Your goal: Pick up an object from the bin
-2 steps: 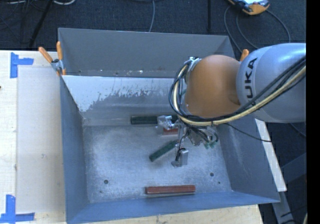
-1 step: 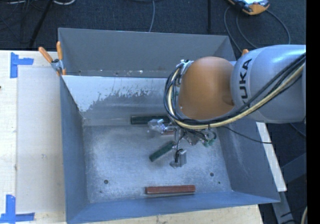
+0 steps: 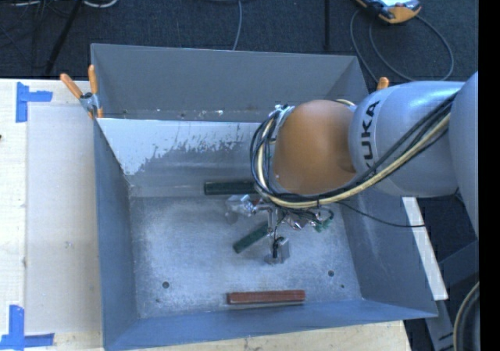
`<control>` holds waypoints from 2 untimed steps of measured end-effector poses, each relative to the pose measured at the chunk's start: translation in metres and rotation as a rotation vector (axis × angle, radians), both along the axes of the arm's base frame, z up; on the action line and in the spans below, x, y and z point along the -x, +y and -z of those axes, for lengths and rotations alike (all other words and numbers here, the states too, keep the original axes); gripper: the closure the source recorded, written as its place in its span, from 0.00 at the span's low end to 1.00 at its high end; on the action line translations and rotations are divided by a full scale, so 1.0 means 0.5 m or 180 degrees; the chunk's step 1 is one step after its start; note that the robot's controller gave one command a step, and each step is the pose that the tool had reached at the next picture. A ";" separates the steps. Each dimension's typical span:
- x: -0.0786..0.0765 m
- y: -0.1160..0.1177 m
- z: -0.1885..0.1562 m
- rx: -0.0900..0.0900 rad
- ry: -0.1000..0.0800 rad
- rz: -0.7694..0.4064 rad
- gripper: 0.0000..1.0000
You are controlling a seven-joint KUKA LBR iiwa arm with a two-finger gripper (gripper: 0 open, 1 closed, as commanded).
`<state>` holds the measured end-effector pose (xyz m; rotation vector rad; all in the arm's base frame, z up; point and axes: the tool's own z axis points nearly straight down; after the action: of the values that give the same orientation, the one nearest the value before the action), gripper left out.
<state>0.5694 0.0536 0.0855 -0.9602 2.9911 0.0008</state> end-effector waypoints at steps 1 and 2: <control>-0.007 -0.025 0.031 -0.0001 0.0005 0.0527 1.00; -0.007 -0.025 0.031 -0.0001 0.0005 0.0528 1.00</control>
Offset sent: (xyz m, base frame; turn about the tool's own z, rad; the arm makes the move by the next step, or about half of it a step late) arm 0.0000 0.0000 0.0000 0.0000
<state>0.5730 0.0411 0.0700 -0.7093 3.0618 0.0022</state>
